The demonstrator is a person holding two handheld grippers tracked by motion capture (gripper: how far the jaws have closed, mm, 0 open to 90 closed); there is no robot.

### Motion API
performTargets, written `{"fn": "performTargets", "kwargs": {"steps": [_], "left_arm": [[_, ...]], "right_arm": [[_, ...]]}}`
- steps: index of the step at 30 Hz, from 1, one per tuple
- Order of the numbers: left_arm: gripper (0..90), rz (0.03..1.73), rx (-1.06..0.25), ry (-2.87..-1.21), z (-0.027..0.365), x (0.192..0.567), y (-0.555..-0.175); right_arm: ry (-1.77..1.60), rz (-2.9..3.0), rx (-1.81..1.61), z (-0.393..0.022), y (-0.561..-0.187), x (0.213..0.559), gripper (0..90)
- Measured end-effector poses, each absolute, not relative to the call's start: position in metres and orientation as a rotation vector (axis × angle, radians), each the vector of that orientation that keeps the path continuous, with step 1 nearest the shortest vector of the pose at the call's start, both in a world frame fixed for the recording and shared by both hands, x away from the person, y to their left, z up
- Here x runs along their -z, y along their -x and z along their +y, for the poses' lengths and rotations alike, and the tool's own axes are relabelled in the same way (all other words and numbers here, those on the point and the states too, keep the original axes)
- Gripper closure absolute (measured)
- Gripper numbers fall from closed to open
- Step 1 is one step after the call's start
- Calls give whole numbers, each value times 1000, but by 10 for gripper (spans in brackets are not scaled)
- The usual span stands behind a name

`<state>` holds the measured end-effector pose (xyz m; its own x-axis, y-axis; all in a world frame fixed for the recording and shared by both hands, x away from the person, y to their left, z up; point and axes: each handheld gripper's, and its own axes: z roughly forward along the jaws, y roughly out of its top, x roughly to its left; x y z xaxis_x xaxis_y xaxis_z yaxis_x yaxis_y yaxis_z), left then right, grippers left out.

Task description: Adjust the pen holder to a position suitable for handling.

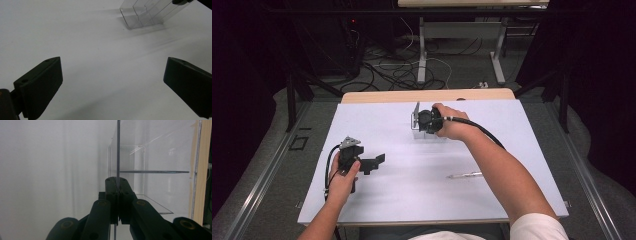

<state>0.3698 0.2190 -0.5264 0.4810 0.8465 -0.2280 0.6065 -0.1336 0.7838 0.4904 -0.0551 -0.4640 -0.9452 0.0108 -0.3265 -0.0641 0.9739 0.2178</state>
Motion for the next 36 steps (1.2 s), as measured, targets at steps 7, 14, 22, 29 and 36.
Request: {"fn": "performTargets", "kwargs": {"steps": [7,14,22,29,36], "left_arm": [[24,1225,-340,-1837,219,526,-370],[24,1224,-341,-1838,219,526,-370],[24,1228,-342,-1835,219,526,-369],[24,1227,-340,-1839,219,526,-369],[24,1224,-340,-1840,219,526,-369]], "right_arm": [[42,2778,-347,-54,-478,456,888],[54,2775,-359,-54,-463,449,887],[63,2792,-348,-54,-446,443,887],[45,2825,-359,-59,-435,446,887],[31,2880,-371,-68,-426,450,885]]}}
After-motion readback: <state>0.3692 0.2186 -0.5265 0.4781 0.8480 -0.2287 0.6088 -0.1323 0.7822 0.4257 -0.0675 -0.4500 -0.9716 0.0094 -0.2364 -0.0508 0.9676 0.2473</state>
